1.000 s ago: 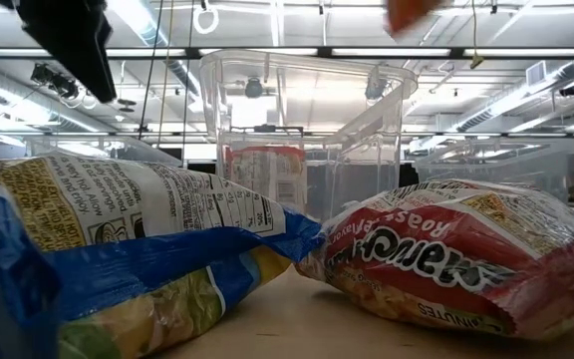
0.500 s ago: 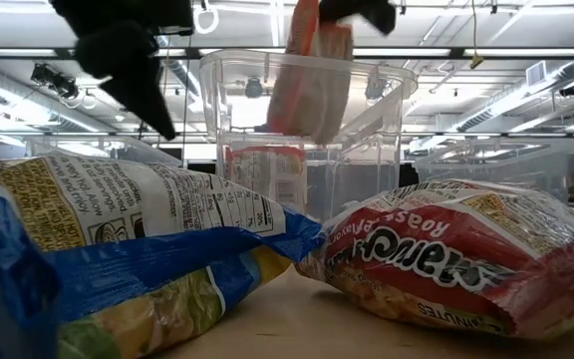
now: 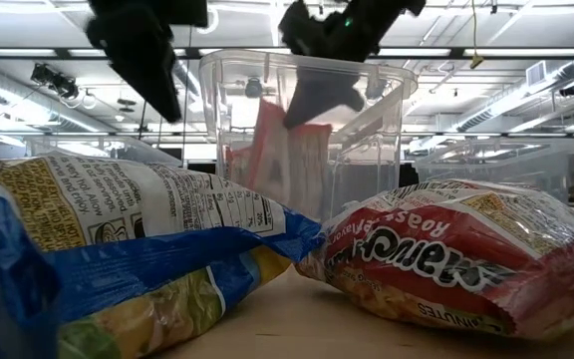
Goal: Sort Maruchan noodles
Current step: Put the orange noodle pack into the middle transparent bin
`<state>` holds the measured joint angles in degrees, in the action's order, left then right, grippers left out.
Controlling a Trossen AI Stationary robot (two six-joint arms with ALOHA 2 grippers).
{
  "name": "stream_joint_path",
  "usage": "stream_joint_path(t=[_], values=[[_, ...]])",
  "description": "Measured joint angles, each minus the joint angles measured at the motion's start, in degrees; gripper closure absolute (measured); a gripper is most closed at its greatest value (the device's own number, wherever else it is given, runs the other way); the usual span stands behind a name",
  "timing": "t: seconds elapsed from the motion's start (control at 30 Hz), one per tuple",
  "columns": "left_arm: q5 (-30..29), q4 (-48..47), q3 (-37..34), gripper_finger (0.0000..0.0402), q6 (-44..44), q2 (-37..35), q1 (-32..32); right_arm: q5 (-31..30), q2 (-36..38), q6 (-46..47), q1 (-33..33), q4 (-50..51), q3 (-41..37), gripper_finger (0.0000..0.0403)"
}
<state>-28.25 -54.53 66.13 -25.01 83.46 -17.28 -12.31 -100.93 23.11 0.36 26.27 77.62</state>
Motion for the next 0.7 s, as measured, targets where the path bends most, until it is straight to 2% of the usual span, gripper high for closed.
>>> stream_joint_path(t=[0.13,0.23,0.37,0.57,0.7], values=[[4.7,-9.8,4.3,0.0176,-4.4,0.0,-3.0,1.4,-1.9,-3.0,-2.1,-3.3,0.0,0.04],[9.1,-12.4,4.8,0.0176,-7.5,0.0,-5.9,1.9,-2.7,-5.5,-3.2,-4.9,0.0,0.0395],[10.2,-14.3,4.7,0.0175,-13.3,-0.5,-9.8,1.8,-3.9,-8.8,-3.7,-6.7,0.0,0.0386],[10.1,-19.4,4.6,0.0162,-27.1,-3.0,-15.8,1.6,-4.6,-12.8,-3.8,-8.9,-0.6,0.0366],[13.3,-21.9,4.6,0.0151,-38.9,-4.2,-20.7,0.3,-4.5,-15.4,-3.2,-9.2,-0.6,0.0344]])
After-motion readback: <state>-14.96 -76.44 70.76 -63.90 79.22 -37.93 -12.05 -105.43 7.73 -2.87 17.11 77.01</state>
